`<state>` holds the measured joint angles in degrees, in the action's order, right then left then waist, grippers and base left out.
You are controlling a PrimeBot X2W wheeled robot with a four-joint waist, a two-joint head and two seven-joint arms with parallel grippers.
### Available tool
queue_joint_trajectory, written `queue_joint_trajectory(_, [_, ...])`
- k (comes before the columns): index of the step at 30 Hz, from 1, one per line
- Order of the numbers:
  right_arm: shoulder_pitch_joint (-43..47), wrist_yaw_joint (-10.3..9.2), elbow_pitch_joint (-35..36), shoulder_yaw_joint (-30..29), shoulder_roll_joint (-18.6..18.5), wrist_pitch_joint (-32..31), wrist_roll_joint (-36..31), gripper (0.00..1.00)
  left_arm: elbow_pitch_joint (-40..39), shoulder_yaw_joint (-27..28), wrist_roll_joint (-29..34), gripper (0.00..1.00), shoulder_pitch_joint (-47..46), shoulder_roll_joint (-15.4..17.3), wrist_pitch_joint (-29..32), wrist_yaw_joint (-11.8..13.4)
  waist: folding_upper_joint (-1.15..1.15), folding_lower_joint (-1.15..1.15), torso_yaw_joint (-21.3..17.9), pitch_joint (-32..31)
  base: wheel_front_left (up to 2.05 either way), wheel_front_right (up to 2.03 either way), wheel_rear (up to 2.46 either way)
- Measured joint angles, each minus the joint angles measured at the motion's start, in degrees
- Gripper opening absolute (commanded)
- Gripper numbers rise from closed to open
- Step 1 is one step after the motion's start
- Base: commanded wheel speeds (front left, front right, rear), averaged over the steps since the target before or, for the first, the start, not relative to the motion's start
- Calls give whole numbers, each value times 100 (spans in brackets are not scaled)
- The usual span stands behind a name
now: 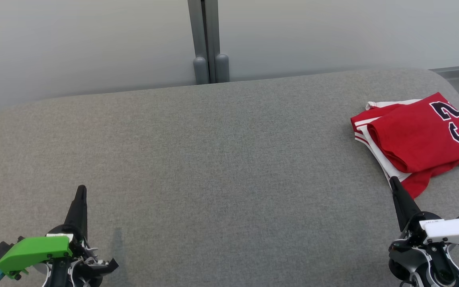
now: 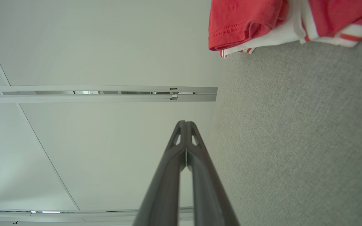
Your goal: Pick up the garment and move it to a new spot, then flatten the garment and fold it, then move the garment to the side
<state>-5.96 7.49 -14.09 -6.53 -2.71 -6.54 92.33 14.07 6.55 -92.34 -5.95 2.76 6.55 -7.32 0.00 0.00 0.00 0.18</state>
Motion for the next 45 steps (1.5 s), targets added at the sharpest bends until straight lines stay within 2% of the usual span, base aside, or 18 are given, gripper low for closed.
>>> queue_joint_trajectory(45, [0, 0, 0, 0, -1, 0, 0, 0, 0, 2, 0, 0, 0, 0, 0, 0, 0, 0, 0, 0, 0, 0, 0])
